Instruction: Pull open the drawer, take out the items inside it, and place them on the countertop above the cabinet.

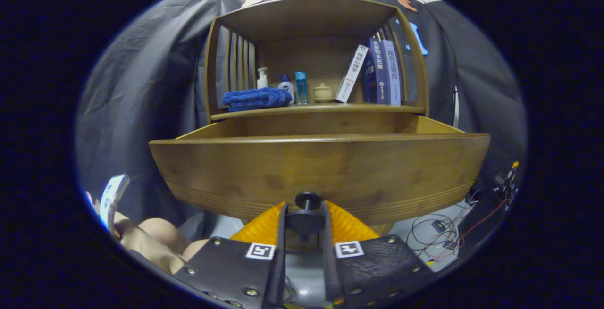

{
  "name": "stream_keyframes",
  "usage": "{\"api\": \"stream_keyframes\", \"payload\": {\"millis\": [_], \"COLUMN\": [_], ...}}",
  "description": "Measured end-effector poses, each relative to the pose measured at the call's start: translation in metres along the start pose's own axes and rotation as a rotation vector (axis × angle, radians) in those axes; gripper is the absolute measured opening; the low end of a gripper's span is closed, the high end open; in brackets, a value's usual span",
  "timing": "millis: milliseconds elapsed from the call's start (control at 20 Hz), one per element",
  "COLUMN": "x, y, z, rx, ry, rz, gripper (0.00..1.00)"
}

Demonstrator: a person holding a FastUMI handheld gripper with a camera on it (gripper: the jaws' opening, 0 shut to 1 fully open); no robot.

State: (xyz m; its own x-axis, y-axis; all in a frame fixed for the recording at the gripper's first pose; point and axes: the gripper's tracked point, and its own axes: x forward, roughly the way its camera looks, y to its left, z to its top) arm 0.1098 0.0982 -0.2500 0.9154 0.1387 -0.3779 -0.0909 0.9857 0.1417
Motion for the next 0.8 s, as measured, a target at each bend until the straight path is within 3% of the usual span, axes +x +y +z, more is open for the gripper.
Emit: {"api": "stream_keyframes", "payload": {"millis": [200, 450, 600, 800], "x": [-0.028, -0.049, -0.027, 0.03], "y": [-0.004, -0.007, -0.008, -0.004], "z": [0.014, 0.106, 0.144, 0.16], "rx": [0.003, -0.027, -0.049, -0.082], "ry": [-0.035, -0.186, -0.213, -0.108], "rz": [-0.012, -0.012, 0.0, 0.027], "gripper": [0.48, 0.48, 0.48, 0.48]}}
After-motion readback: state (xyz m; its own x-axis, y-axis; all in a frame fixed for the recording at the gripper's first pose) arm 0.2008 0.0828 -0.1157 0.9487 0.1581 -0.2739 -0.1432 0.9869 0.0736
